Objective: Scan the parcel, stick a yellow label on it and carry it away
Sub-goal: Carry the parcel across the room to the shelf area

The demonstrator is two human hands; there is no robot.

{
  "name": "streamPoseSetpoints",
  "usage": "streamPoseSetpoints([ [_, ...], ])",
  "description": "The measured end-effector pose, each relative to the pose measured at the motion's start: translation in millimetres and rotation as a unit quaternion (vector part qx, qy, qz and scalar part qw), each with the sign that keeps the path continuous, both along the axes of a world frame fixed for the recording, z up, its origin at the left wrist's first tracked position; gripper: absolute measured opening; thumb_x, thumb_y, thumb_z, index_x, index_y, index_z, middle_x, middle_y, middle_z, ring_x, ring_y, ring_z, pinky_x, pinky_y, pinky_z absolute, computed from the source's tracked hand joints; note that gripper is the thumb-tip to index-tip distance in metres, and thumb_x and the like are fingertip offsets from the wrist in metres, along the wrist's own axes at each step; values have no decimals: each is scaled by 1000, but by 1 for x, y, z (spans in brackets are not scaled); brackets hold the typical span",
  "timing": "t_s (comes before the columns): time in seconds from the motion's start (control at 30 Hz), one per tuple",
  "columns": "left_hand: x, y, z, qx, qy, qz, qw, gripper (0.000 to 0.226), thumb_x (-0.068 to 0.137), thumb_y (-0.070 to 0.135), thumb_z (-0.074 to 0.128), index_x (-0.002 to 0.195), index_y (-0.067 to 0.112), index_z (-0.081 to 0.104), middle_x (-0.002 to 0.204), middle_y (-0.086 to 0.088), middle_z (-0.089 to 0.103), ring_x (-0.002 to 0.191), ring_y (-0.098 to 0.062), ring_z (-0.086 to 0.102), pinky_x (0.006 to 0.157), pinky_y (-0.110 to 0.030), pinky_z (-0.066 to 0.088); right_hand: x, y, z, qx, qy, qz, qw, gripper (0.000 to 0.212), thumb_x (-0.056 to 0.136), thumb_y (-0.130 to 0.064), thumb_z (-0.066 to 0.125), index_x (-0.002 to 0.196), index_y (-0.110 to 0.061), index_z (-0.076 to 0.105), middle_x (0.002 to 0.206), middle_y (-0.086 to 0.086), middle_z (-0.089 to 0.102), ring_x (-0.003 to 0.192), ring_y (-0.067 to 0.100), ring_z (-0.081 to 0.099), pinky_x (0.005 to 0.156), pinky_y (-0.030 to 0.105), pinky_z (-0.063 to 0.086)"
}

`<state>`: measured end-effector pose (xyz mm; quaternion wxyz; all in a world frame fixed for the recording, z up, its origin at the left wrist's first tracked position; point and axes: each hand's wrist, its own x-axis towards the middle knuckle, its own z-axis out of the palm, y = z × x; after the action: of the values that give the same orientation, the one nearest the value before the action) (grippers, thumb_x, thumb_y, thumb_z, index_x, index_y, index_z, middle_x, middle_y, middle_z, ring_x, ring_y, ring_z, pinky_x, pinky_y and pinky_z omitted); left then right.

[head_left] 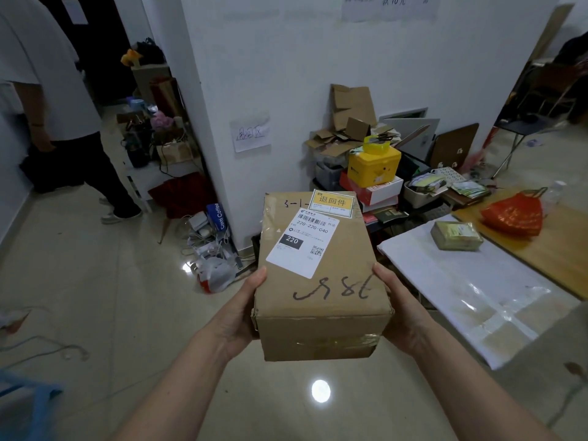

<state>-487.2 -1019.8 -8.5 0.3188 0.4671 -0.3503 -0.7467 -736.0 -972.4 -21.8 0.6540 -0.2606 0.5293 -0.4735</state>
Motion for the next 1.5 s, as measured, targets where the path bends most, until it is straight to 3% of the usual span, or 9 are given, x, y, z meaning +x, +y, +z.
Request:
streamPoseSetpoints([
  [0.17,-55,-50,10,-4,-9,-3,1000,30,71,53,66,83,27,77,90,-4,78,85,-23,67,87,-42,47,-51,-50,9,-5,0,-12,1000,52,54,-66,66,93,-31,77,106,8,75,102,31,66,95,50,46],
  [0.3,-92,-89,14,-8,-7,8,1000,39,61,60,66,84,31,79,100,-5,76,97,-27,65,97,-47,43,-90,-92,16,-25,1,15,1000,63,40,-68,76,92,-32,77,105,7,76,97,28,69,95,49,46],
  [0.53,-125,-151,8,-7,7,35,999,32,73,53,62,85,28,78,94,-4,77,85,-22,70,81,-40,48,-127,-172,2,3,-46,29,998,67,46,-68,76,100,-29,75,114,13,72,110,35,64,104,57,40],
  [0.63,-134,-187,3,-16,2,34,999,45,58,59,70,91,28,77,100,-5,77,89,-23,70,81,-42,49,-135,-208,-5,12,-52,27,998,70,45,-68,76,103,-28,74,116,14,71,113,37,62,104,59,40],
  [0.8,-143,-259,-9,-7,12,39,999,43,59,57,66,88,29,79,102,-6,76,96,-25,67,86,-43,47,-144,-277,-8,-1,-40,15,999,87,16,-65,84,92,-25,73,95,9,78,96,30,68,80,44,50],
  [0.93,-143,-319,-16,15,33,42,998,33,73,51,61,87,28,80,102,-6,76,99,-25,65,88,-41,47,-141,-337,-3,2,-56,26,998,86,13,-60,87,90,-22,75,95,11,77,87,27,71,74,40,50],
  [1.07,-142,-378,-21,29,30,29,999,43,69,55,62,98,27,77,113,-9,72,110,-29,62,100,-47,43,-142,-391,-9,25,-32,38,998,89,19,-64,85,98,-24,73,103,11,76,109,34,62,101,50,41],
  [1.37,-162,-495,-32,44,33,12,998,51,65,52,66,106,23,73,115,-10,72,106,-27,64,96,-43,46,-167,-506,-32,39,-29,19,999,103,25,-66,84,117,-24,64,110,11,74,115,36,59,106,56,35],
  [1.5,-174,-546,-44,39,37,15,998,74,39,58,86,104,24,75,117,-10,70,112,-28,62,101,-45,43,-182,-564,-46,34,-42,23,998,88,28,-63,85,107,-27,70,107,11,75,112,35,61,103,54,39],
])
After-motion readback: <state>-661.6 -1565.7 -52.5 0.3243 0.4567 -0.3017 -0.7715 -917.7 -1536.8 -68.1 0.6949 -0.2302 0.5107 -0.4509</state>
